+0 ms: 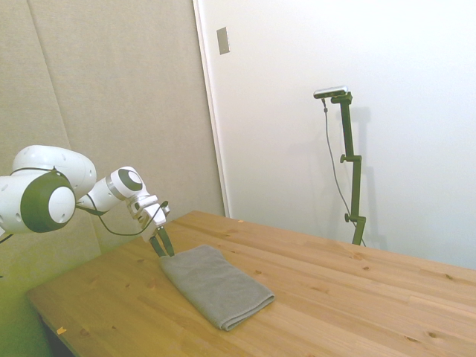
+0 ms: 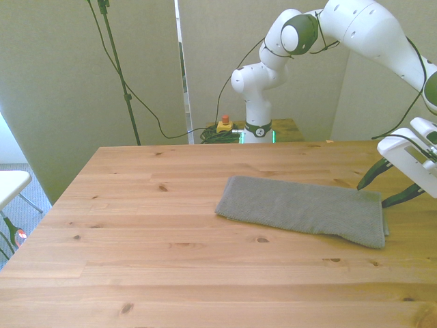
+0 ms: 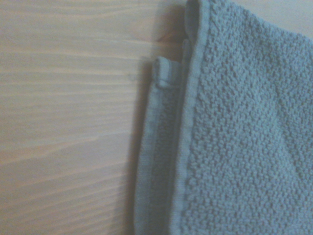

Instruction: Fold the towel

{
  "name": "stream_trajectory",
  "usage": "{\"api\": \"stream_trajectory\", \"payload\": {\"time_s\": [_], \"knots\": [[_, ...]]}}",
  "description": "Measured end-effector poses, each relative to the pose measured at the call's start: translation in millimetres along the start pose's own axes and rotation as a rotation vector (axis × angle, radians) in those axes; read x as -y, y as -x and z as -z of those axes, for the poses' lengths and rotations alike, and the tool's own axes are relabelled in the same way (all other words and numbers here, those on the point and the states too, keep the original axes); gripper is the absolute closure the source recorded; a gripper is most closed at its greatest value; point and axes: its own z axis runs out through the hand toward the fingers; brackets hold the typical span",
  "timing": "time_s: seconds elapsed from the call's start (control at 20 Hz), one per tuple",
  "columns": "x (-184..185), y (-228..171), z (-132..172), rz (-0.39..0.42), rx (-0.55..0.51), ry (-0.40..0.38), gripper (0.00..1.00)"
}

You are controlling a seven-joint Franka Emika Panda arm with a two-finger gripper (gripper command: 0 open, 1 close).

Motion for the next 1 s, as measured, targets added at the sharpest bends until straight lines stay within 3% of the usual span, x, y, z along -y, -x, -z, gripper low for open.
{"api": "stream_trajectory", "payload": {"time_s": [0.2, 0.25, 0.6, 1.0], "knots": [[-6.5, -8.7, -13.1, 0.024, -0.013, 0.034, 0.00], [-8.4, -10.8, -15.9, 0.028, -0.013, 0.041, 1.00], [-15.5, -17.9, -25.2, 0.034, -0.009, 0.057, 1.00], [-13.5, -10.2, -26.0, 0.051, -0.004, 0.015, 1.00]]}}
